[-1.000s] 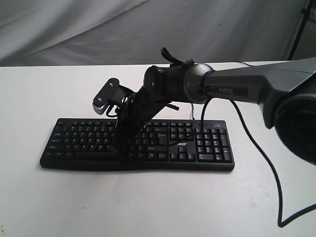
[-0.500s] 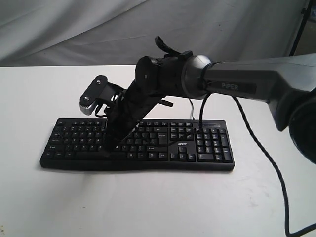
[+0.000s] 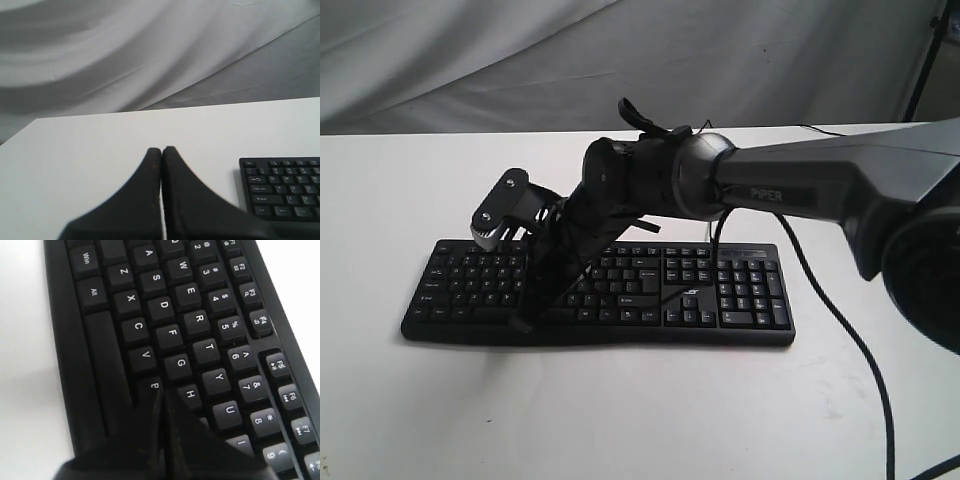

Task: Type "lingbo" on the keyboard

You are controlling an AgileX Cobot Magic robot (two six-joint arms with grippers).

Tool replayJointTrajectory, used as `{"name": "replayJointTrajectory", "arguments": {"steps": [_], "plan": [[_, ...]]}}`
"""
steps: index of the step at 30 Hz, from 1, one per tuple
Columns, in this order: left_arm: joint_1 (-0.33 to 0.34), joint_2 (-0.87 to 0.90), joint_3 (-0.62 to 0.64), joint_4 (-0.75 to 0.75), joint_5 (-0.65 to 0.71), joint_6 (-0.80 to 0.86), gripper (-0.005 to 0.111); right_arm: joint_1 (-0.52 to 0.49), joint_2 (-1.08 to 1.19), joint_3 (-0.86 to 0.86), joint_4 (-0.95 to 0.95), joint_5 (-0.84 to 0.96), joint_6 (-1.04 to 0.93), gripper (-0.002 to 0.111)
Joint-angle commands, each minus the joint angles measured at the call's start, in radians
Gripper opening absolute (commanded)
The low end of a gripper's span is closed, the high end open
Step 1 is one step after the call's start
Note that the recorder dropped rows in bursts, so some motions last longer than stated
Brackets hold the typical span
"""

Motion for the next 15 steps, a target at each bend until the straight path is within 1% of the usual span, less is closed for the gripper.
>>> {"name": "replayJointTrajectory", "arguments": {"steps": [1, 15], "plan": [[-0.004, 0.003, 0.005, -0.001, -0.006, -0.003, 0.001, -0.001, 0.003, 0.007, 0.019, -0.015, -0.020, 0.000], [-0.004, 0.003, 0.005, -0.001, -0.006, -0.003, 0.001, -0.001, 0.004, 0.007, -0.003, -0.023, -0.029, 0.000]]}}
